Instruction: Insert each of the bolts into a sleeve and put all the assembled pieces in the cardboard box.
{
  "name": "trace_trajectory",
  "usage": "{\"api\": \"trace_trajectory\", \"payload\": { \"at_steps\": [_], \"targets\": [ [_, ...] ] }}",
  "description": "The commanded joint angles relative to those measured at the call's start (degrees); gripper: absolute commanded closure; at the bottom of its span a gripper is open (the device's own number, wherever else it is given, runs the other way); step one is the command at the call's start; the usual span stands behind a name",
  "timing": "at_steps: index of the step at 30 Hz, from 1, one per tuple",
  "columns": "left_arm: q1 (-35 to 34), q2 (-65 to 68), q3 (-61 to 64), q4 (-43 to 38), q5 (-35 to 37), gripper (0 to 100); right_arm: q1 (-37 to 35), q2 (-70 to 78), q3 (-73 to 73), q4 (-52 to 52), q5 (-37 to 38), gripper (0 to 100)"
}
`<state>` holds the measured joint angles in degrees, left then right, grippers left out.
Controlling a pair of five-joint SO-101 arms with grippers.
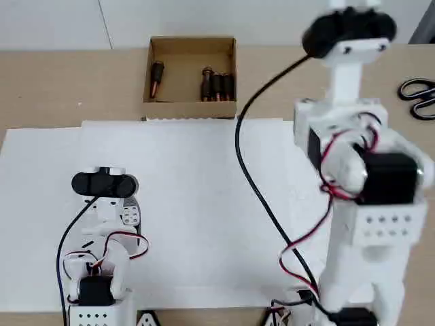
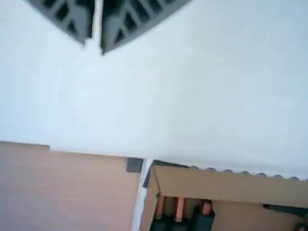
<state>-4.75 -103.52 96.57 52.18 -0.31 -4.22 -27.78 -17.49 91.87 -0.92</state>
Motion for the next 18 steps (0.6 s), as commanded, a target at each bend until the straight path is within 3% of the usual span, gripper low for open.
{"api": "trace_trajectory", "payload": {
  "at_steps": [1, 7, 18],
  "targets": [
    [-0.09, -0.62, -0.22, -1.05, -0.09, 99, 2.86, -5.85, 0.26, 2.95, -2.11, 99.5],
    [-0.09, -0.62, -0.22, -1.05, -0.09, 99, 6.99, -21.67, 23.03, 0.04, -2.29, 99.5],
    [-0.09, -0.62, -0.22, -1.05, -0.09, 99, 9.98, -58.51, 76.57, -24.57, 3.69, 99.5]
  ]
}}
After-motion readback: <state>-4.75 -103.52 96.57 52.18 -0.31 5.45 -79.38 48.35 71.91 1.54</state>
